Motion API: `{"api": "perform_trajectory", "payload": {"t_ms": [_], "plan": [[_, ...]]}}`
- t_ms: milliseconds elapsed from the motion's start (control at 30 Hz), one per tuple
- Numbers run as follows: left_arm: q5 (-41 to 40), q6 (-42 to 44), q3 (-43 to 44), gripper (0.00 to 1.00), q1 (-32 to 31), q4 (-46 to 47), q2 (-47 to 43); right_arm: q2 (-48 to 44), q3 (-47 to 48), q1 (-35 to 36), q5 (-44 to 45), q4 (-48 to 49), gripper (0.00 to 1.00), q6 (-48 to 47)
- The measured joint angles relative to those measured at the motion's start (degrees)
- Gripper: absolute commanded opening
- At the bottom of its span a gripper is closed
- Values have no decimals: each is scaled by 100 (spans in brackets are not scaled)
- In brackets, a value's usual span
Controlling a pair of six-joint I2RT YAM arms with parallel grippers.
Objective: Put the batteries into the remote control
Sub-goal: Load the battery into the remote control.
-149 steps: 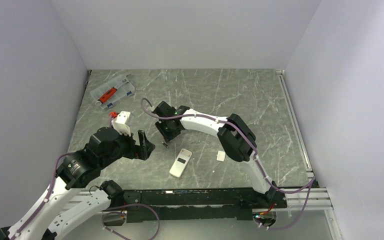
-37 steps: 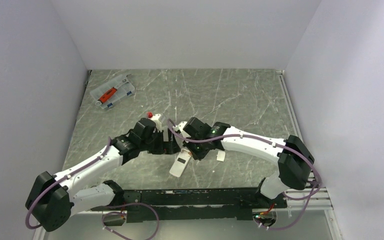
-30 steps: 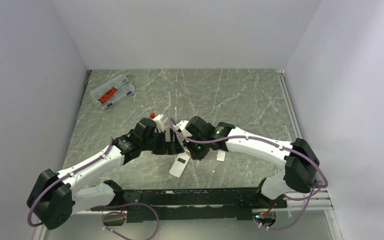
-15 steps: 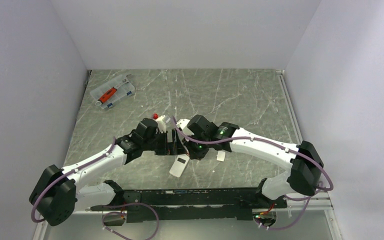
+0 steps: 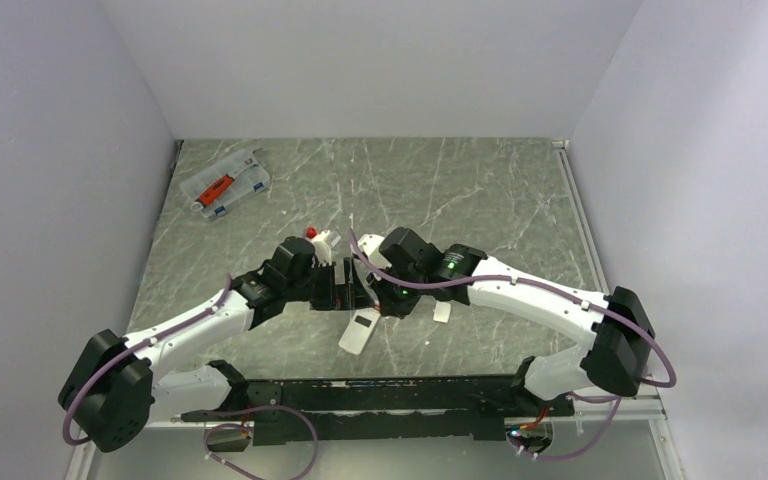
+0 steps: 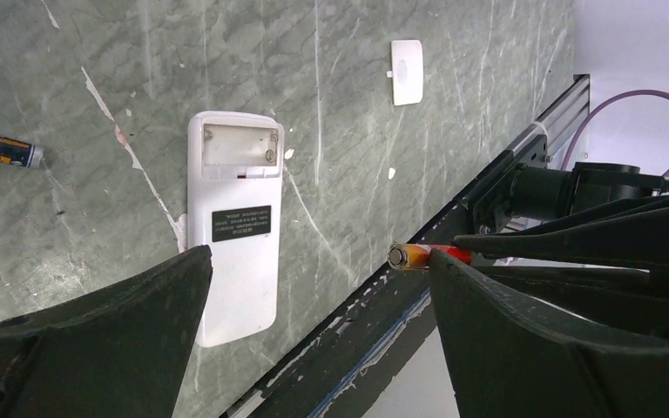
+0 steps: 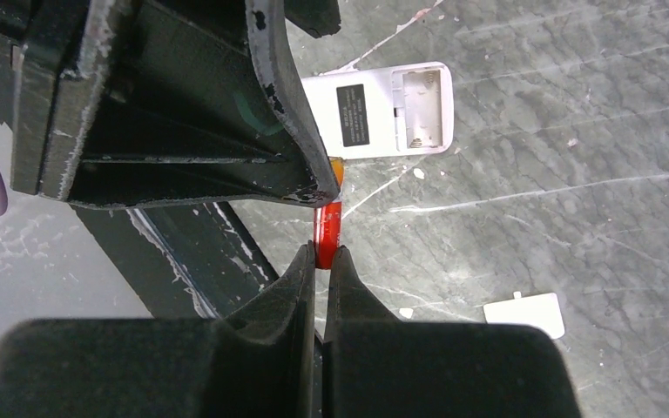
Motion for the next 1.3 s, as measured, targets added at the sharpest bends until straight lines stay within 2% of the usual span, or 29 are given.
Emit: {"api": "perform_trajectory", "payload": {"t_ms": [667, 1300], "plan": [[2, 2, -33, 100, 0, -9, -7, -74, 0, 0, 50, 0, 0, 15], [-839, 7, -57, 99, 0, -570, -540, 798, -203, 0, 374, 387, 0, 85]]}}
